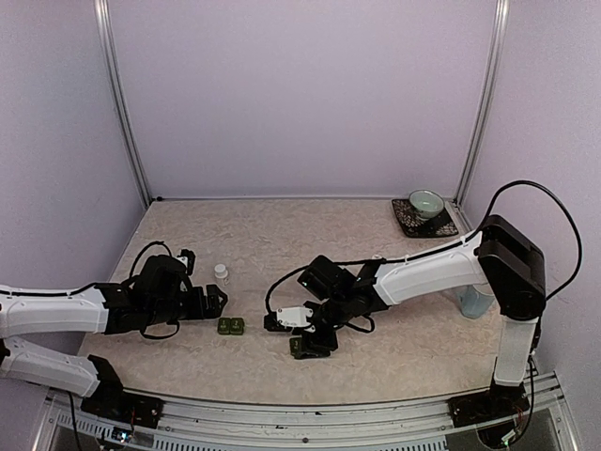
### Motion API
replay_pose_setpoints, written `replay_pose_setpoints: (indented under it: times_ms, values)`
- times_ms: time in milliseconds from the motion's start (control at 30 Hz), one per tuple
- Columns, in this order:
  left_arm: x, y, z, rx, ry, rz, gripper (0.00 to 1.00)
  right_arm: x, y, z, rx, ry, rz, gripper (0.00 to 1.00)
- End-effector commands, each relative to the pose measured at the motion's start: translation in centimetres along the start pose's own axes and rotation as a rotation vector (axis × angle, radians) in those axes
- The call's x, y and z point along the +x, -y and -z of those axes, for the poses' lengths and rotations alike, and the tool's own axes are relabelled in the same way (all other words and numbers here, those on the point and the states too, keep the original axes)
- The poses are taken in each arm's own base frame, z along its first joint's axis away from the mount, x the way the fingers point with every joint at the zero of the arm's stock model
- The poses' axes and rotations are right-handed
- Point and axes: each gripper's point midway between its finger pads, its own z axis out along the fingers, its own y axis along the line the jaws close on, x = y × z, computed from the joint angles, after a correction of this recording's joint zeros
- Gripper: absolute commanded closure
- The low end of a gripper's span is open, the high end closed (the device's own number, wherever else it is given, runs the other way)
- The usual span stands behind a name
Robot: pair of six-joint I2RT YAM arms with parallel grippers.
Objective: Sort the pills into containers
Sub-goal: Pick up the pill container from the center of the board.
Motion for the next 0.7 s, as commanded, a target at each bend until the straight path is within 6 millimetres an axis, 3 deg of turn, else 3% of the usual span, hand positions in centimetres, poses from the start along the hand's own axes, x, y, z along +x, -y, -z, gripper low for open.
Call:
replay_pose_setpoints:
  times_ms: [0,433,667]
  values:
    - [-0.2,-0.2,-0.2,-0.001,0.009,0.008,0.01,-0.3,-0.4,-0.3,-0.019,-0.005,-0.002,0.39]
    - [0.5,-0.2,-0.5,0.01,-0.007,0.016,0.01,-0.3,-0.2,-0.4,-0.016,-0.006,0.0,0.53]
    - [1.5,-0.4,-1.3,0.001,-0.038,0.016,0.01,-2.9,0.9,0.4,0.011,0.056,0.013,0.58]
